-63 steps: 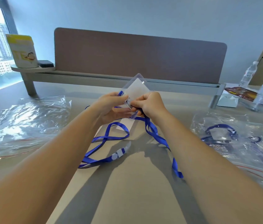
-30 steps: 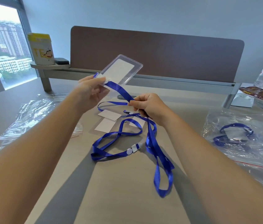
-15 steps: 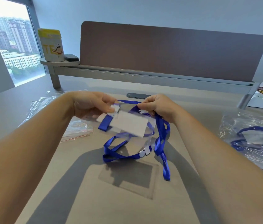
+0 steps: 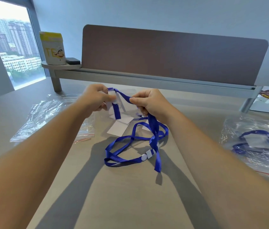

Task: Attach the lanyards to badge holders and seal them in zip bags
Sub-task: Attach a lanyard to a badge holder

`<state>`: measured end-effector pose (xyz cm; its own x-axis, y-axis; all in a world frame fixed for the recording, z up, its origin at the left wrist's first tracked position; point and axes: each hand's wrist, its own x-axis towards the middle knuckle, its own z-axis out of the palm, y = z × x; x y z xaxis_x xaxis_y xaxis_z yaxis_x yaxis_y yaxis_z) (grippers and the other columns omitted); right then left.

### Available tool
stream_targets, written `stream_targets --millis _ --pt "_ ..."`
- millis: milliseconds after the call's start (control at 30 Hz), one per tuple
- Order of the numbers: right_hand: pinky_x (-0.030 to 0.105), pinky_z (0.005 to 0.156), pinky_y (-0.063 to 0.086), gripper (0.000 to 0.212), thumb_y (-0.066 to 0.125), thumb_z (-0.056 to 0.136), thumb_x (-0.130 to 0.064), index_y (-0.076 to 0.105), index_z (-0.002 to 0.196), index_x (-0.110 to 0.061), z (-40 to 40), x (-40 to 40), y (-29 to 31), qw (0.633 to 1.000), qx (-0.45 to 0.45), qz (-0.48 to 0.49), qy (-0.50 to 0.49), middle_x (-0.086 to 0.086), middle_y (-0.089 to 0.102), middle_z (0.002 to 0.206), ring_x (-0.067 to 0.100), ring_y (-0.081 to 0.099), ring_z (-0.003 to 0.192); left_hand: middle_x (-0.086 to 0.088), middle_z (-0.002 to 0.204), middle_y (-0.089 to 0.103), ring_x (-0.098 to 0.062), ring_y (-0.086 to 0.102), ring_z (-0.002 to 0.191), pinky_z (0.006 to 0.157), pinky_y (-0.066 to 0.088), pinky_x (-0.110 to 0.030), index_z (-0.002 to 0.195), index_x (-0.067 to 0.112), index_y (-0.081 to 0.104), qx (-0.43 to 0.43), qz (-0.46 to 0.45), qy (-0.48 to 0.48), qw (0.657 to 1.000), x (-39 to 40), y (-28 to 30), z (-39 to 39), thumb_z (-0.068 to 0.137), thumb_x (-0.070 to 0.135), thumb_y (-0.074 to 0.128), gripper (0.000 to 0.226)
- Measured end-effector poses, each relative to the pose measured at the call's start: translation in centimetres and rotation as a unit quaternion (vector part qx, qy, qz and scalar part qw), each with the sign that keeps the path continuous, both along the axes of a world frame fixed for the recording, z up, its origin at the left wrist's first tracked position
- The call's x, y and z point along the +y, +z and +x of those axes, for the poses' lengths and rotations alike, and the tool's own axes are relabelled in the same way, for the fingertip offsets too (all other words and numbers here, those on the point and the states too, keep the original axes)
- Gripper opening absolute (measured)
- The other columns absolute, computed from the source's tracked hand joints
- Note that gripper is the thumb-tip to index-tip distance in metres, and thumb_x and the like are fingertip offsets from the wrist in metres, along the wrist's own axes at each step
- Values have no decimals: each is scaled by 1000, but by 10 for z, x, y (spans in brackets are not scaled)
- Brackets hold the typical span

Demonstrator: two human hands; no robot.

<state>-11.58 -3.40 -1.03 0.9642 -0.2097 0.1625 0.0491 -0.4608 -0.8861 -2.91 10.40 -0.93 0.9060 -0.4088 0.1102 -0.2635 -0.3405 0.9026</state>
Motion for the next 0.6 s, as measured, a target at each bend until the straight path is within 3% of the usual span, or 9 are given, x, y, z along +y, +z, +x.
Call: stream_targets --millis 167,233,367,500,600 --pt "18 45 35 21 51 91 -14 62 74 -17 -7 1 -5 998 32 31 41 3 43 57 7 35 42 0 72 52 -9 53 61 49 45 -17 78 17 48 92 -208 62 972 4 -2 -2 90 19 54 14" --pt "19 47 33 23 51 91 -15 64 72 -16 -10 -2 -6 995 57 49 59 2 40 57 9 32 47 0 71 53 -6 52 49 38 42 -12 80 16 51 133 -276 69 950 8 0 -1 90 19 55 11" --pt "14 42 40 27 47 93 -19 64 72 -15 -11 -9 -9 990 101 62 74 -4 46 48 4 39 39 2 66 52 -5 39 34 36 34 -9 76 20 50 173 -354 11 919 17 3 3 93 22 49 17" --pt "14 46 46 27 47 93 -25 62 73 -13 -8 -15 -11 987 135 41 74 -10 52 42 3 48 38 10 57 65 -3 53 52 50 40 -11 78 23 53 179 -302 -98 931 30 1 10 94 27 42 19" --pt "17 64 51 22 44 95 -17 64 89 -10 -4 -11 -11 987 142 -28 68 -6 64 66 5 59 59 9 58 68 -3 65 53 48 52 -14 81 20 52 179 -225 -156 945 37 3 9 93 21 41 17"
